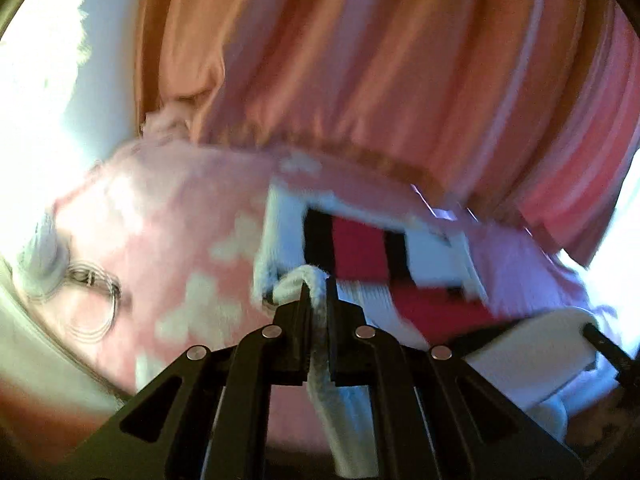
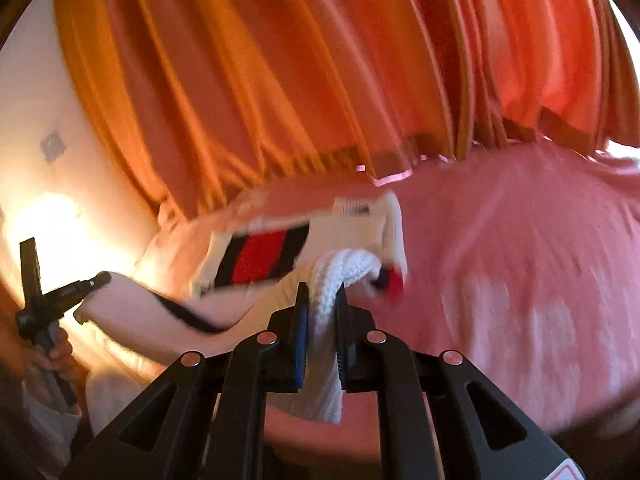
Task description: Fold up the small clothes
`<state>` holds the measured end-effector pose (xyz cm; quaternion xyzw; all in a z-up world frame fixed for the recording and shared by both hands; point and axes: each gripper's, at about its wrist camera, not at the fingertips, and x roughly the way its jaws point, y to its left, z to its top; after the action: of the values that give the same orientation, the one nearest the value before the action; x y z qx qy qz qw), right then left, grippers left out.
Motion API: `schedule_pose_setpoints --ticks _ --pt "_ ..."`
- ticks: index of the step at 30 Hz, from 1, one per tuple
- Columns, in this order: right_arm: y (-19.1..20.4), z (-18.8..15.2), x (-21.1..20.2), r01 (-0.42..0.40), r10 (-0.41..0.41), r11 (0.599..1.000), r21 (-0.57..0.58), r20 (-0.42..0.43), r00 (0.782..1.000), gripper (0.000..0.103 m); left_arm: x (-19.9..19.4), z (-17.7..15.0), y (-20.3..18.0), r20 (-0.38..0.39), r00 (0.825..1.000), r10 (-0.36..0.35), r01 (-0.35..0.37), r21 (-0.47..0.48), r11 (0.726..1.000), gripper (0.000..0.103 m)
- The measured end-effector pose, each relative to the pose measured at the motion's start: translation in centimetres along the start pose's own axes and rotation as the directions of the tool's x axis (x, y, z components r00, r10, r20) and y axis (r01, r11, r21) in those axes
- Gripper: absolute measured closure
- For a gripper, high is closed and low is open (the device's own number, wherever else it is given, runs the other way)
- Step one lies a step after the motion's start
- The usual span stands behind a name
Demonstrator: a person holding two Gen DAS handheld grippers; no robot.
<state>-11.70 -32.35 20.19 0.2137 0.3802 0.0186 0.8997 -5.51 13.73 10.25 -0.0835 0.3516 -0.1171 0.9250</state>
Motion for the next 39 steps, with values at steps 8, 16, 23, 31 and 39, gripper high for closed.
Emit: schedule_pose_setpoints --ticks 8,16,23,31,39 --pt "-6.6 7.5 20.0 0.06 -0.029 0.982 0.178 -0.173 0.985 0.087 21.4 6.9 2.5 -0.17 0.959 0.225 -0.241 -0.085 0.967 0.096" --pt "-7.8 8.3 22.1 0.153 -0.149 0.988 0.018 -0.13 0.98 0.053 27.0 6.3 5.4 -0.219 0.966 0.139 -0.182 -0.188 0.965 0.08" --pt "-3.0 5.1 22.4 0.034 -0.166 0.891 -0.453 -0.254 0.953 0.052 23.1 6.8 4.0 -0.167 0.979 0.113 -0.105 0.058 0.993 0.04" --pt "2.2 1.7 26.7 -0.27 -0.029 0.819 -0.506 -0.507 0.861 0.069 26.2 3.0 1.9 -0.449 0.892 0.04 -0.013 0.062 0.998 0.04" --pt "-5.2 11.8 25.8 0.07 -0.072 0.997 0.038 0.051 0.996 0.059 27.1 9.2 6.0 -0.123 0.984 0.132 -0.168 -0.346 0.923 0.039"
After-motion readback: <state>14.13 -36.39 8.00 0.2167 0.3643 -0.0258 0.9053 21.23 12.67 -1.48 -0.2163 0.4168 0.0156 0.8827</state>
